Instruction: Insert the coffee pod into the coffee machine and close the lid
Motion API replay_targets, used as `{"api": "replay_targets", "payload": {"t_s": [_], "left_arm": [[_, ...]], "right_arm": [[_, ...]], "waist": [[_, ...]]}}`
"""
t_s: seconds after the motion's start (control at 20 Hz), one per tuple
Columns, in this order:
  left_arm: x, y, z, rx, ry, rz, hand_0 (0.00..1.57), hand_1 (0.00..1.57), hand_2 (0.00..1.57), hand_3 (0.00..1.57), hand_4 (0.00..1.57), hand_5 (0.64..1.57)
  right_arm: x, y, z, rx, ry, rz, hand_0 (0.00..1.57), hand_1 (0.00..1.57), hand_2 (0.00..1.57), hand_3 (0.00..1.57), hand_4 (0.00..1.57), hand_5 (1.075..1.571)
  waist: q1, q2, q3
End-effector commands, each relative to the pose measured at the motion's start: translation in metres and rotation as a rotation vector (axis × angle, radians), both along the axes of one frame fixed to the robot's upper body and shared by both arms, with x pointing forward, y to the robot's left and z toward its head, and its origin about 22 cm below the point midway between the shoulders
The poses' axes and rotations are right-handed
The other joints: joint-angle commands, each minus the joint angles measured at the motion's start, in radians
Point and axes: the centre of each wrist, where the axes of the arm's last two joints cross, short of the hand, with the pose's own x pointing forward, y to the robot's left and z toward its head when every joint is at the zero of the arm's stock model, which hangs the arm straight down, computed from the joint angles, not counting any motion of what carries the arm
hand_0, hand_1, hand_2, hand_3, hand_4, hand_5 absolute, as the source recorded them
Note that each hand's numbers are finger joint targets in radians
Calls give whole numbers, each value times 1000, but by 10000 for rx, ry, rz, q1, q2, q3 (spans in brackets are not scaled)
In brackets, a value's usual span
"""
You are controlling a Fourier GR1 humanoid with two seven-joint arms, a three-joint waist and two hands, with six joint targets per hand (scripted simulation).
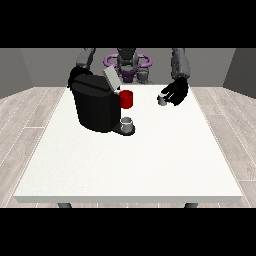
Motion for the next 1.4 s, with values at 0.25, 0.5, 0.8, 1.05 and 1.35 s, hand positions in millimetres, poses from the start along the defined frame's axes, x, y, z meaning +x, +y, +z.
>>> {"api": "replay_targets", "payload": {"t_s": [0.25, 0.5, 0.8, 1.05, 1.35], "left_arm": [[29, -14, 95, 179, -1322, -625, 1272, 1272, 1342, 1293, 548, 1571], [30, -46, 68, -88, -255, -779, 1272, 1272, 1342, 1293, 548, 1571], [40, -47, 126, 103, -1323, -760, 1017, 1017, 1206, 1226, 503, 1571], [43, -30, 134, -431, -1394, 214, 1239, 1239, 1262, 1198, 476, 1571], [48, -43, 171, -127, -1730, -63, 1278, 1278, 1332, 1265, 519, 1571]], "right_arm": [[7, -6, -16, -50, -312, 438, 0, 0, 0, 0, 468, 1571], [4, 14, -16, -199, 446, 490, 0, 0, 0, 0, 468, 1571], [24, 1, 4, 64, -238, 434, 0, 0, 0, 0, 496, 1571], [4, 39, 7, 218, -682, 1374, 0, 0, 0, 0, 521, 1571], [9, 44, 15, -124, -688, 1139, 0, 0, 0, 0, 506, 1571]], "waist": [[-179, 324, 3], [-216, -542, -2], [-368, -12, 0], [-1298, 229, -3], [-1461, 397, -2]]}}
